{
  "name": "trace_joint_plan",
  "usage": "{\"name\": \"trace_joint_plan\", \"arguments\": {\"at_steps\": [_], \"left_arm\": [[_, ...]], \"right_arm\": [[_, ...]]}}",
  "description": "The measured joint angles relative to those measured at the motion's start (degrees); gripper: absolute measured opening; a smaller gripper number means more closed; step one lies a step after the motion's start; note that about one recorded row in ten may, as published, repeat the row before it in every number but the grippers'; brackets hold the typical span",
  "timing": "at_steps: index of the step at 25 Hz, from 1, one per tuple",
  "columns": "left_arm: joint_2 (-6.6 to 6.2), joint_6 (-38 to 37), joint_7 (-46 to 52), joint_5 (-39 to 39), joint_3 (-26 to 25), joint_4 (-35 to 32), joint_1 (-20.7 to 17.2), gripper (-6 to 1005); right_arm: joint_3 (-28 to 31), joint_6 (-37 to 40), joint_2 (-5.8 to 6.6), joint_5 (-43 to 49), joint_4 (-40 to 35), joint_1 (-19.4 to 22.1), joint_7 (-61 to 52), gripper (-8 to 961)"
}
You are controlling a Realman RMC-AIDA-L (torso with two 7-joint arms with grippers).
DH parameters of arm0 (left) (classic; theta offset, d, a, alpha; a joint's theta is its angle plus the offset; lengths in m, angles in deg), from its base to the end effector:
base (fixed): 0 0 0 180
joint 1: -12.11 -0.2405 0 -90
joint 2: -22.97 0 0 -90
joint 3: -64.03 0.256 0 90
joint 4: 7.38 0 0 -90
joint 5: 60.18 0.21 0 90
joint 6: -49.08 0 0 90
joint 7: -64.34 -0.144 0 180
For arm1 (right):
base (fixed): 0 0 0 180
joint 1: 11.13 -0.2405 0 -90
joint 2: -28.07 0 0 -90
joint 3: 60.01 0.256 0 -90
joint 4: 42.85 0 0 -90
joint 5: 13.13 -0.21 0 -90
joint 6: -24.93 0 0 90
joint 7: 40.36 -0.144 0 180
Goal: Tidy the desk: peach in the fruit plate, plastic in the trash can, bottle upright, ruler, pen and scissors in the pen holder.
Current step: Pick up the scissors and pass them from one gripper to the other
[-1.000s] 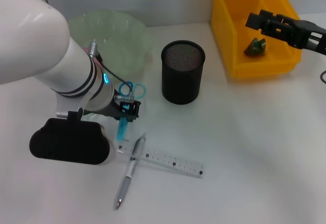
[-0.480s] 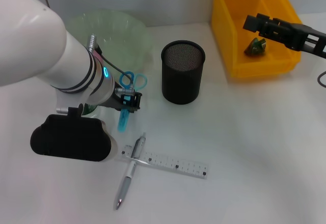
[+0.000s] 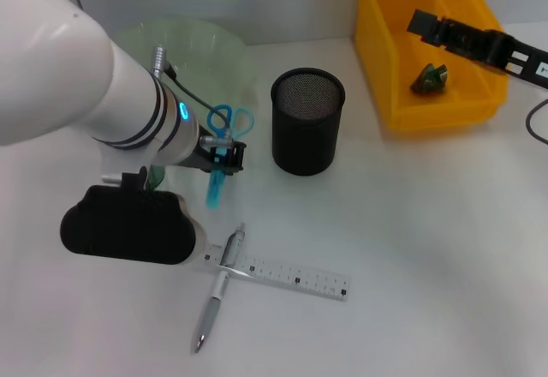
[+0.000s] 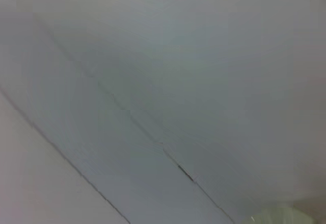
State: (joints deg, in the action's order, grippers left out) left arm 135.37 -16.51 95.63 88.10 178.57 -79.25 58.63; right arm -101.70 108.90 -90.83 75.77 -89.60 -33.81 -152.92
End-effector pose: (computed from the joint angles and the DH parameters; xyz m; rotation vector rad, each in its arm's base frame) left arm -0.1177 0.3752 -0.0724 1.4891 -2.3767 -0.9171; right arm 0.2588 0.3436 0.0683 -2.1698 1.2364 1.2572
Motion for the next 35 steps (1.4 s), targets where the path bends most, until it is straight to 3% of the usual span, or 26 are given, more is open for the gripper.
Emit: {"name": "trace_joint_plan", "arguments": {"at_steps": [8,18,27,35], "left_arm": [[1.06,-0.33,1.76,2.41,0.23,-2.17,-0.19,233],[1.79,-0.60,3.74,6.19,-0.09,-5.53,-2.02,235],[2.01,-0.67,4.70,7.51,-0.54,-8.52,-3.04,237],[3.66,-1.76,4.85,9.31,-0.23,-12.33,-3.72,239]], "right_arm": [[0.23,-0.48,0.47,0.37,3.59,0.60,-6.08,824],[0.33,-0.51,2.30,2.06,7.39,0.88,-6.31,824],[0.01,-0.15,2.16,2.20,7.09,0.02,-6.44,825],[-0.03,-0.15,1.89,2.25,7.10,0.88,-4.66,825]]}}
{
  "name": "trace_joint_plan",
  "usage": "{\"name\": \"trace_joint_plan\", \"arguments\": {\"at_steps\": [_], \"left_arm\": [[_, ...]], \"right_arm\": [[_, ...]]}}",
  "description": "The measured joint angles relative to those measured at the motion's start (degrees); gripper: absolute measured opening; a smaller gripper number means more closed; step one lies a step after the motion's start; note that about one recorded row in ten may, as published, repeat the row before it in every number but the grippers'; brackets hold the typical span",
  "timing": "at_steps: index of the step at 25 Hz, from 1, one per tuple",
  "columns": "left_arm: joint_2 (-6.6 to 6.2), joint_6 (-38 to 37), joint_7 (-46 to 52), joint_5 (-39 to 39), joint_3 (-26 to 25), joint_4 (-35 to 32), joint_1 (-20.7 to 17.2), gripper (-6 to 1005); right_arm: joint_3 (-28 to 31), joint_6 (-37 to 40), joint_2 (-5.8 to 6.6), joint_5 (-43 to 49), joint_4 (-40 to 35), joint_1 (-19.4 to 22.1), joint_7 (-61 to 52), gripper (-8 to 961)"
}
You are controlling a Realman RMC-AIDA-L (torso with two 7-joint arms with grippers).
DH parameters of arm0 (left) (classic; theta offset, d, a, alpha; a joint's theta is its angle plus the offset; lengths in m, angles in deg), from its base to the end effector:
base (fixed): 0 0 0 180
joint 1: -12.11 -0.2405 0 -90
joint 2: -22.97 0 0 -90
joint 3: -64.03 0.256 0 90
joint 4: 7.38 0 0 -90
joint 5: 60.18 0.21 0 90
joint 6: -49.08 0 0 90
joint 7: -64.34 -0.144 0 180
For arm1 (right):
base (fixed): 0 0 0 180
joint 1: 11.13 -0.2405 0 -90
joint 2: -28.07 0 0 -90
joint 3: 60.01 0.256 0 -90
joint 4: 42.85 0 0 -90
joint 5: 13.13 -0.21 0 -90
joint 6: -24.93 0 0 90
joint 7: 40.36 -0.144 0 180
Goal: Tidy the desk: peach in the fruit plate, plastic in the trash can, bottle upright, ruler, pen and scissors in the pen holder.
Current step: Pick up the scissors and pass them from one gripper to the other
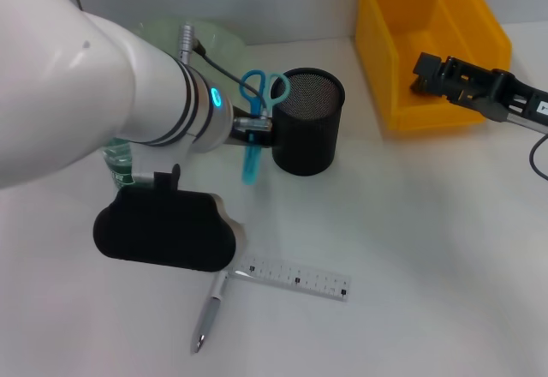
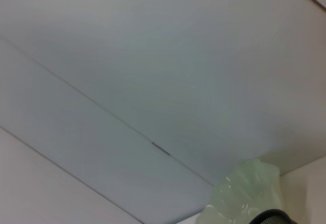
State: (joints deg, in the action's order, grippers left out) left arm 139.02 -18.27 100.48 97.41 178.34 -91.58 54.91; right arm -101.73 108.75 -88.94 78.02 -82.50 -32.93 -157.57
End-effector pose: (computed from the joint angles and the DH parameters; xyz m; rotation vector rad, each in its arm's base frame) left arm -0.0771 0.3555 -0.0719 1.4692 -2.5188 -1.0007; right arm 0.2866 0.3313 0.0539 -2.0982 1.5006 1.2290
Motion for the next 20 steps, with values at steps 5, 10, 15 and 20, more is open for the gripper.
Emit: {"name": "trace_joint_plan", "arguments": {"at_steps": [5,10,15,20], "left_arm": [[0.89,-0.23,0.00,1.07,0.09,-1.84,-0.12,240],[1.42,-0.35,-0.01,1.45,0.29,-3.37,-0.57,241],[1.92,-1.21,-0.02,2.15,0.75,-5.26,-1.13,242],[2.31,-1.76,-0.02,2.74,1.60,-6.51,-1.61,244]], "right_arm": [[-0.03,0.13,-0.26,0.00,-0.05,-0.26,0.91,824],[-0.14,0.18,-0.78,0.00,-0.26,-0.66,1.63,824],[-0.41,0.27,-1.19,0.00,-0.40,-0.77,2.41,824],[-0.81,0.29,-1.73,0.00,-0.42,-0.93,2.92,825]]}}
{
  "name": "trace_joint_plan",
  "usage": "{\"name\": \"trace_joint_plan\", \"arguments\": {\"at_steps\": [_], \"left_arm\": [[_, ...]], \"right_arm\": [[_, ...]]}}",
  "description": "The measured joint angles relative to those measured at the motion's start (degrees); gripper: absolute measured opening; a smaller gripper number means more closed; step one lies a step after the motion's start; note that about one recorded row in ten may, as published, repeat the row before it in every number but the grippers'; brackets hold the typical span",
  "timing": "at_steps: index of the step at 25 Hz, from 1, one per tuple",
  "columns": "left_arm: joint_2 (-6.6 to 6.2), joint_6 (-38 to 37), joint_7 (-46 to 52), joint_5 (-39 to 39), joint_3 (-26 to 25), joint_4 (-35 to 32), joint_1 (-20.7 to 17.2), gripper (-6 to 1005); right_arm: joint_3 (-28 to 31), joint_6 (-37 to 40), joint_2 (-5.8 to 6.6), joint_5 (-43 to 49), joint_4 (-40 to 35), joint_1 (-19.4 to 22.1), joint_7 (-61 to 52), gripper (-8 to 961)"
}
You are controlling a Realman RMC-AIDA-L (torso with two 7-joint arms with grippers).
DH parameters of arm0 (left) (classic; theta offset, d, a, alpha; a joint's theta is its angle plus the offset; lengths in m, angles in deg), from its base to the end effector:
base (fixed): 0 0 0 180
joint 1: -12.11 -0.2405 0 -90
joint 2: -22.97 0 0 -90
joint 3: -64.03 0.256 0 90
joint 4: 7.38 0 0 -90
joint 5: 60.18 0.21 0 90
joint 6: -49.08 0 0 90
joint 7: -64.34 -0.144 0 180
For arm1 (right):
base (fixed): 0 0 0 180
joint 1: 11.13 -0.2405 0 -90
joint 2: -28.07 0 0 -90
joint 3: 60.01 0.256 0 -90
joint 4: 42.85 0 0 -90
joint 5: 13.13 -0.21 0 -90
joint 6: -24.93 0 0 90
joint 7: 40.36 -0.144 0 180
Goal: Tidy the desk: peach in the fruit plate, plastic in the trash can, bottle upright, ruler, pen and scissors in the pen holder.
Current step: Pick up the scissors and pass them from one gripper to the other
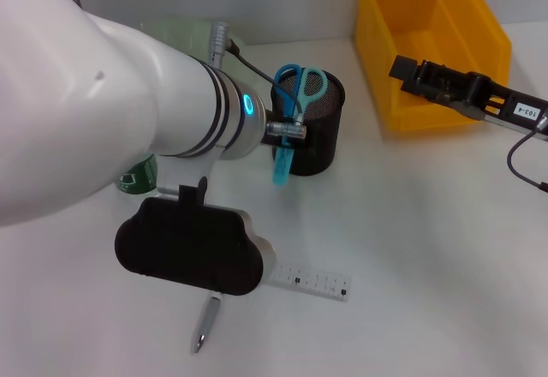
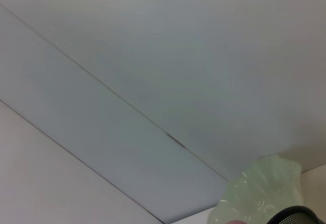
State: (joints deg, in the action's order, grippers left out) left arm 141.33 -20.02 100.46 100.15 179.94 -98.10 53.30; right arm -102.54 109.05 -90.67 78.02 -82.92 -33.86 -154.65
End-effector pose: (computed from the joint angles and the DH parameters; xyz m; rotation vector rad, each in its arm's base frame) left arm -0.0529 0.3343 -0.0767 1.4030 -2.6172 -0.9729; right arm 0.2733 0.3333 0.0410 -2.1608 1.4378 1.2381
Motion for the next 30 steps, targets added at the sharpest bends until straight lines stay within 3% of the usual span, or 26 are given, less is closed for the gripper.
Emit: {"name": "trace_joint_plan", "arguments": {"at_steps": [21,30], "left_arm": [[0.28,0.15,0.00,-0.33,1.64,-0.62,0.36,248],[0.37,0.38,0.00,-0.37,1.88,-0.60,0.51,251]], "right_arm": [[-1.68,-0.26,-0.50,-0.52,6.12,-4.46,2.46,824],[-1.65,-0.85,-0.45,-0.51,7.41,-4.49,3.19,825]]}}
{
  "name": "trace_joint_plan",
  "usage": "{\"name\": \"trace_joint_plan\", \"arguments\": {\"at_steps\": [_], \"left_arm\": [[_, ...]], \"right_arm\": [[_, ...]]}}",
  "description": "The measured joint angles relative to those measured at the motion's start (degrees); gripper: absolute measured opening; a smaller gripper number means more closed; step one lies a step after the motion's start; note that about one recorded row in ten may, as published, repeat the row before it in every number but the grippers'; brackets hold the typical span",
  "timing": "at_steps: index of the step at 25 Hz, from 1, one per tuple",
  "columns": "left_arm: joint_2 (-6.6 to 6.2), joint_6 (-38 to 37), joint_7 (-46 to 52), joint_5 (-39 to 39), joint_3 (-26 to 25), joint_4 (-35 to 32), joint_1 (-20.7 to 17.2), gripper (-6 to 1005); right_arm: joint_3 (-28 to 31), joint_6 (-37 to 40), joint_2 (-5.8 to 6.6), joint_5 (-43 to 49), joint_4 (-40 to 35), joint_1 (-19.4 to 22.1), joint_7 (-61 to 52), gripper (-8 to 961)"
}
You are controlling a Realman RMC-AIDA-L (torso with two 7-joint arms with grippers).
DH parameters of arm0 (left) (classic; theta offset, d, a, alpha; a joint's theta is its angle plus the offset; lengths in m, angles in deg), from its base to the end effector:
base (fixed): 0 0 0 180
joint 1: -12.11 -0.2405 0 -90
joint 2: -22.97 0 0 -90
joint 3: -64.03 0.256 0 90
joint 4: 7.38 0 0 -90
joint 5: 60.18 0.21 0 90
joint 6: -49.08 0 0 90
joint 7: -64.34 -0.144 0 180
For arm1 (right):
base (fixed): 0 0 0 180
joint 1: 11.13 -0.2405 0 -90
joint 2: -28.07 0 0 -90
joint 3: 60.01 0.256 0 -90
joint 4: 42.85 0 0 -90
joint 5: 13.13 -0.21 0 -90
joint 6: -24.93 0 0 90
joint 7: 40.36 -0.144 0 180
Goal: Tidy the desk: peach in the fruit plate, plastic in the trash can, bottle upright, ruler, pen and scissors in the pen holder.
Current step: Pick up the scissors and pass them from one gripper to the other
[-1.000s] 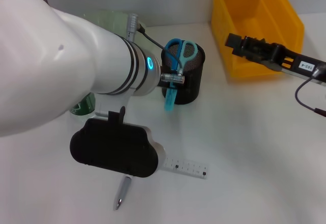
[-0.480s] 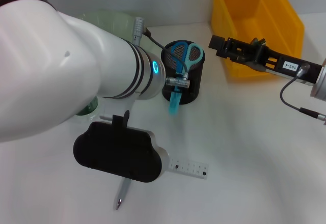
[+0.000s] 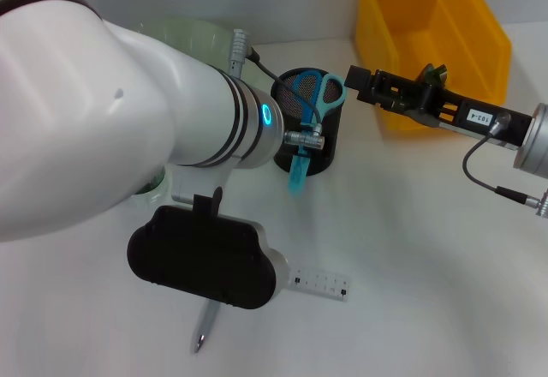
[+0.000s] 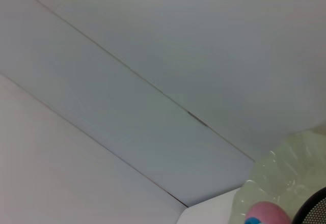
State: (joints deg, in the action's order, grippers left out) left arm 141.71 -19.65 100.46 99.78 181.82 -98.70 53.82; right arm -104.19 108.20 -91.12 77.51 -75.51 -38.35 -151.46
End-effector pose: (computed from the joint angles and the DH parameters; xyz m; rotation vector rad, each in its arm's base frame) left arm -0.0454 0.3259 -0.0843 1.3572 -2.6531 -0.9338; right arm 0.2566 0.3422 0.0109 -2.2279 1.4748 1.2608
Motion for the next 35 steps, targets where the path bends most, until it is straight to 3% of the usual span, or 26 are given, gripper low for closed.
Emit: {"name": "trace_joint_plan", "arguments": {"at_steps": [35], "left_arm": [[0.08,0.26,0.00,-0.18,0.42,-1.32,-0.40,259]], "right_arm": [[-2.60,-4.19,0.10,0.42,3.57,-3.23,2.83,804]]}}
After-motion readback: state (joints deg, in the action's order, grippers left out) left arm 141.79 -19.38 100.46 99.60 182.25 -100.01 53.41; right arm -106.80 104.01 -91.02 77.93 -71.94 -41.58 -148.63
